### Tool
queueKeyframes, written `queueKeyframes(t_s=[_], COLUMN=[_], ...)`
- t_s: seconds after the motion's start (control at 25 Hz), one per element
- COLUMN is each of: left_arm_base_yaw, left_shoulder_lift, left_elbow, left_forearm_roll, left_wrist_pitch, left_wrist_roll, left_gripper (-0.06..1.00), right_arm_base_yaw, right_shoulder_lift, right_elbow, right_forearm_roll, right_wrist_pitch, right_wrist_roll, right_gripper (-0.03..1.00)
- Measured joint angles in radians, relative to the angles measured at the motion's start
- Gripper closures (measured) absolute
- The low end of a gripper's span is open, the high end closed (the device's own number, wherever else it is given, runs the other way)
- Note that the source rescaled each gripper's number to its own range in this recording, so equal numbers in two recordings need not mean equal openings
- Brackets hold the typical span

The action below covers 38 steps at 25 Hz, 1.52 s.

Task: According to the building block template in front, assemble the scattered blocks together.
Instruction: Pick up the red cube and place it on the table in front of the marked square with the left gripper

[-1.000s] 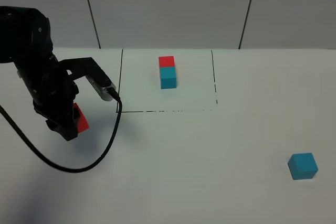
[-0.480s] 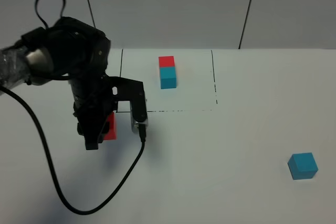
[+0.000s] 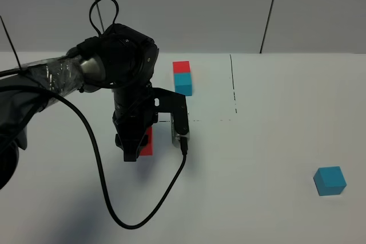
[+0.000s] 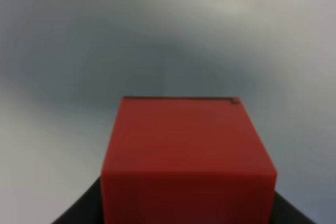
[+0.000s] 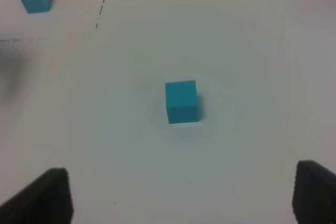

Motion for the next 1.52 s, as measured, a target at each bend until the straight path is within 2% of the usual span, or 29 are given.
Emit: queueKeyframes(t_s=[0.28, 0.68, 1.52], left_arm_base_yaw=[-0.003, -0.003, -0.053], left_shoulder_lift=[0.059, 0.069, 0.174], left_elbow=[-0.008, -0.009, -0.097], left_forearm_roll=[0.002, -0.023, -0.023], left_wrist_pitch=[0.010, -0.073, -0.020], left_wrist_roll=[0.019, 0.021, 0.024], left_gripper=[0.94, 0.94, 0.94], right_arm_base_yaw=[0.000, 0.000, 0.000], right_shoulder_lift=[0.000, 0.000, 0.000], right_elbow=[0.000, 0.000, 0.000], right_forearm_roll=[0.001, 0.001, 0.002], right_wrist_pitch=[0.000, 0.000, 0.000], right_wrist_roll=[0.001, 0.001, 0.001], right_gripper=[0.28, 0.28, 0.28])
